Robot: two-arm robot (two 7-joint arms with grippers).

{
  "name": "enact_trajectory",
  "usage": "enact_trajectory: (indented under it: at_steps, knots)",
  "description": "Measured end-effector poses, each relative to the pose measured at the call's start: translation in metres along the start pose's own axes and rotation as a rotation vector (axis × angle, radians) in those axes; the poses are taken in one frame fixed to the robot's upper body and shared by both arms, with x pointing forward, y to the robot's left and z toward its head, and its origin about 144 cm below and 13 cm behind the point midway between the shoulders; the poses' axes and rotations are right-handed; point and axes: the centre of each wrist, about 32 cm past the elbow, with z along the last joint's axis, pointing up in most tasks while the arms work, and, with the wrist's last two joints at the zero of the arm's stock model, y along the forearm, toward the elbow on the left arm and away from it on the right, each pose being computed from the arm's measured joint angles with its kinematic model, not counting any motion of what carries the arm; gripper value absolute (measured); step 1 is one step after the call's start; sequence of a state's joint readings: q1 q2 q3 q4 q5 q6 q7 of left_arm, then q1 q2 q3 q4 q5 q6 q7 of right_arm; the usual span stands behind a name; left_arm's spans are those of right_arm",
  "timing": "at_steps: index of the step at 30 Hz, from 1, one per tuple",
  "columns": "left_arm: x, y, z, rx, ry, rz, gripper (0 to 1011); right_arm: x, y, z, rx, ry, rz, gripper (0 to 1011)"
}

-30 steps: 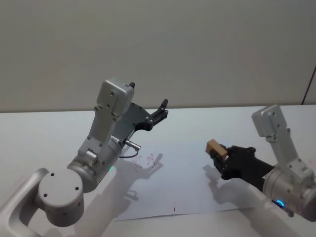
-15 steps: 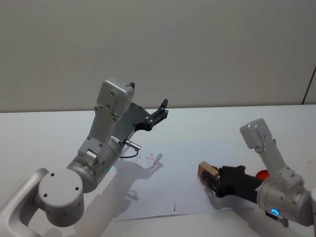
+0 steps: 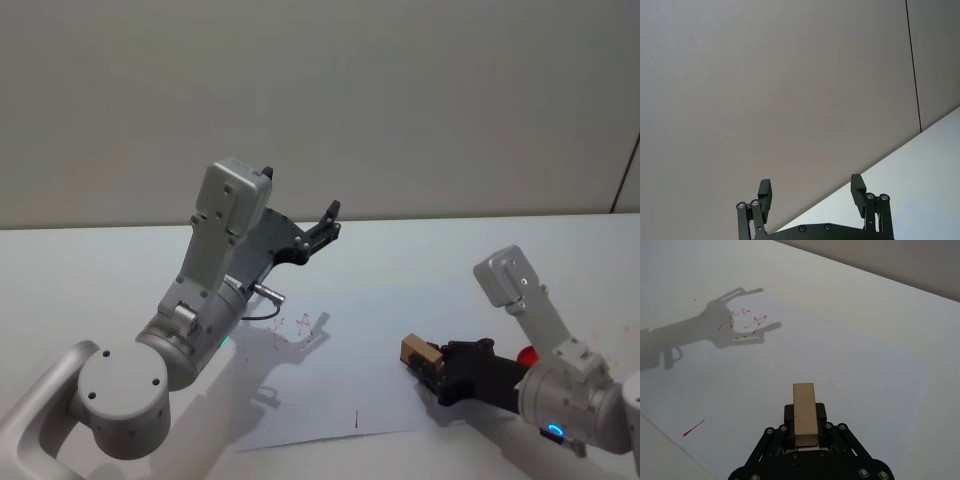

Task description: Use the one hand to pick up the stamp and affix it onto the A4 paper.

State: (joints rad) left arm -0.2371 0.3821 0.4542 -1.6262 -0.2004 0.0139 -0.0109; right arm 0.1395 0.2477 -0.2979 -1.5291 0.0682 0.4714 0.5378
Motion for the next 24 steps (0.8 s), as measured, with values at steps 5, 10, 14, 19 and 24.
enact_trajectory:
  at_steps: [5, 10, 14, 19, 24]
  knots:
    - [0.0, 0.0, 0.0, 0.0, 0.0, 0.0, 1001, 0.001, 0.001, 0.006, -0.003, -0.058, -0.008, 217]
    - [0.0, 0.0, 0.0, 0.0, 0.0, 0.0, 1001, 0.002, 0.002, 0.017, 0.02, -0.125, -0.016, 217]
    - [0.0, 0.0, 0.0, 0.0, 0.0, 0.0, 1001, 0.002, 0.001, 0.028, 0.048, -0.17, -0.026, 217]
    - [0.0, 0.0, 0.0, 0.0, 0.0, 0.0, 1001, 0.002, -0.004, 0.043, 0.099, -0.22, -0.051, 217]
    - [0.0, 0.0, 0.0, 0.0, 0.0, 0.0, 1001, 0.003, -0.013, 0.054, 0.148, -0.246, -0.098, 217]
